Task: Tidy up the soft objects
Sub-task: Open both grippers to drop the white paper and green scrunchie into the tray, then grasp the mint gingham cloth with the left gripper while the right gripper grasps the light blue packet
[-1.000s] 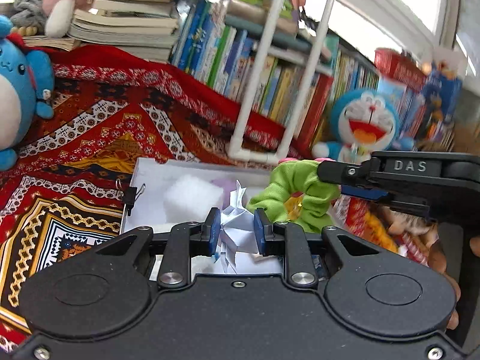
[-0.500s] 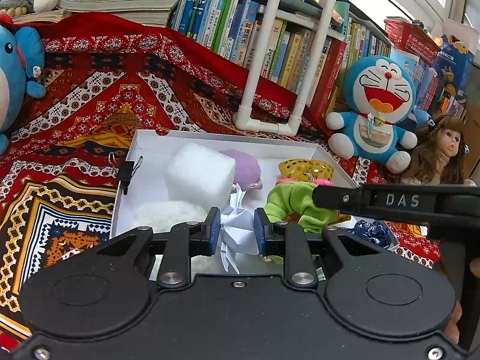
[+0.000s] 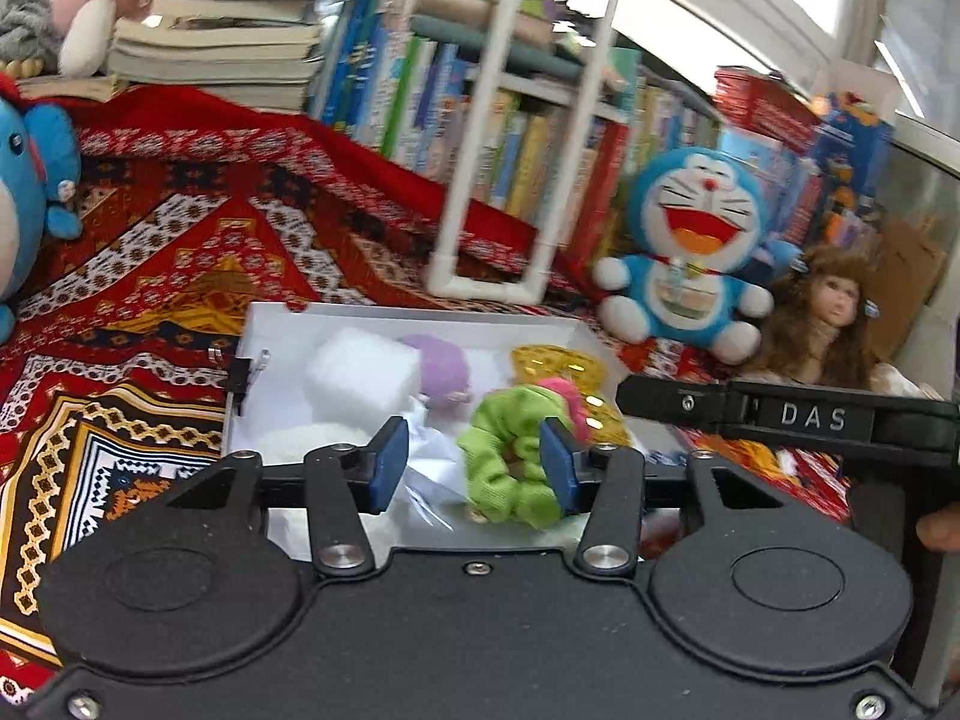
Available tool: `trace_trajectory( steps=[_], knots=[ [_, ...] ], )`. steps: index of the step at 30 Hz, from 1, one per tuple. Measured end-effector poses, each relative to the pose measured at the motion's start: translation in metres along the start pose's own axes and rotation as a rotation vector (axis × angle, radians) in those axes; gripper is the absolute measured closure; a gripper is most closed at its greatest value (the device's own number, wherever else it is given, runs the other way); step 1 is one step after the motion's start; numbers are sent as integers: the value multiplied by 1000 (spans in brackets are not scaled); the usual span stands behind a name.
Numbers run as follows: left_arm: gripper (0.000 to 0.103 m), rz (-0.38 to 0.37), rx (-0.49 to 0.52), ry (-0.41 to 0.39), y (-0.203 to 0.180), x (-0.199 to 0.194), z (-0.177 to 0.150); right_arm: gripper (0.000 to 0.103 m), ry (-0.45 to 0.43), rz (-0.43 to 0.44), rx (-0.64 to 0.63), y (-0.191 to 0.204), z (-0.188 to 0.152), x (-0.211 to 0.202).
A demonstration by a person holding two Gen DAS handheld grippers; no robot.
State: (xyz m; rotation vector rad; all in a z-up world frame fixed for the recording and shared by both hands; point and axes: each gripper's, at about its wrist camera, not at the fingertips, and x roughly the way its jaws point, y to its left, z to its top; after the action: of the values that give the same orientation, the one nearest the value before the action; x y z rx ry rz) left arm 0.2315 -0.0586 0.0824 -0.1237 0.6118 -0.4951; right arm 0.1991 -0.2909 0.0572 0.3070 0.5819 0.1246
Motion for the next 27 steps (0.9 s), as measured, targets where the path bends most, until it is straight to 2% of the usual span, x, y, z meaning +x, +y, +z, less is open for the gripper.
trace_trajectory(
  steps=[4,8,11,15,21,27],
  knots=[
    [48,-60,87,19,-20,-13,-10,34,-33,11,-81,0,-9,-31],
    [47,-80,150,60,-38,-15,-20,30,-50,5,-202,1,-27,-59],
    [45,-82,153,84,-46,-11,-26,30,-68,-25,-292,3,-46,-81],
    [41,-88,126,125,-50,-2,-31,29,-70,-24,-361,2,-75,-105],
    [38,-64,124,162,-54,9,-37,29,-38,-8,-362,-4,-110,-123],
    [35,-48,128,185,-59,18,-41,29,5,-43,-314,-16,-126,-120]
  ],
)
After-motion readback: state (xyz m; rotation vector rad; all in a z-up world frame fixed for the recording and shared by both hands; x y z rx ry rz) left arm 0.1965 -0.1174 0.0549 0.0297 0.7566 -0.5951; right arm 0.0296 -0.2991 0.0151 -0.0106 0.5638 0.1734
